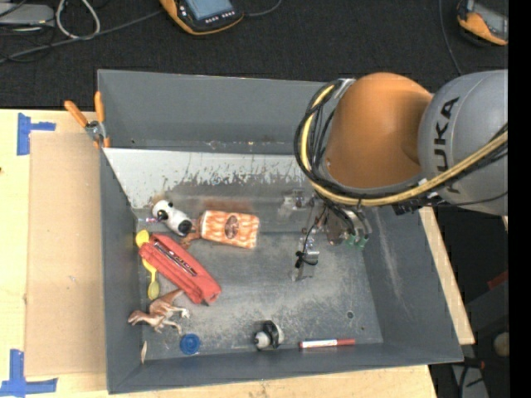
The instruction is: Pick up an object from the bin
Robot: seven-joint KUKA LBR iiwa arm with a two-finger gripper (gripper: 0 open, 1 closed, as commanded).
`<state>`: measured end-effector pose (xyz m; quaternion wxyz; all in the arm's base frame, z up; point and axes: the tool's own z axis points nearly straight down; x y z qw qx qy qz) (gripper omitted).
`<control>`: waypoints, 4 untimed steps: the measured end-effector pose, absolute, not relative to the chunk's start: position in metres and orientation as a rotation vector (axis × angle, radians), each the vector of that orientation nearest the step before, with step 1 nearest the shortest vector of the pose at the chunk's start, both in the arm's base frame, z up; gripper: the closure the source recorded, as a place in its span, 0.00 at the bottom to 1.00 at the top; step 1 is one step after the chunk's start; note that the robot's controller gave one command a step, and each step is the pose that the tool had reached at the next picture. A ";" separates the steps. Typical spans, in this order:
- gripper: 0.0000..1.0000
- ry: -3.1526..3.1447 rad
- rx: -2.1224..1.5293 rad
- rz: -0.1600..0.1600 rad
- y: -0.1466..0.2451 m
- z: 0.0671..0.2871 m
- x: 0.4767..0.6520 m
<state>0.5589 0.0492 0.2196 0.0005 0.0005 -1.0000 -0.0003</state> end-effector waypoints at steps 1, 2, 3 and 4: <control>0.00 -3.144 0.050 -0.002 0.079 0.130 0.592; 0.00 -3.156 0.114 -0.005 0.119 0.143 0.622; 0.00 -3.135 -0.152 0.000 0.130 0.124 0.615; 0.00 -3.156 -0.005 -0.006 0.098 0.068 0.623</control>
Offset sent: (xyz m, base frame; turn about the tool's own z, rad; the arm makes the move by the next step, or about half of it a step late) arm 0.0615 0.0669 -0.0786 -0.0663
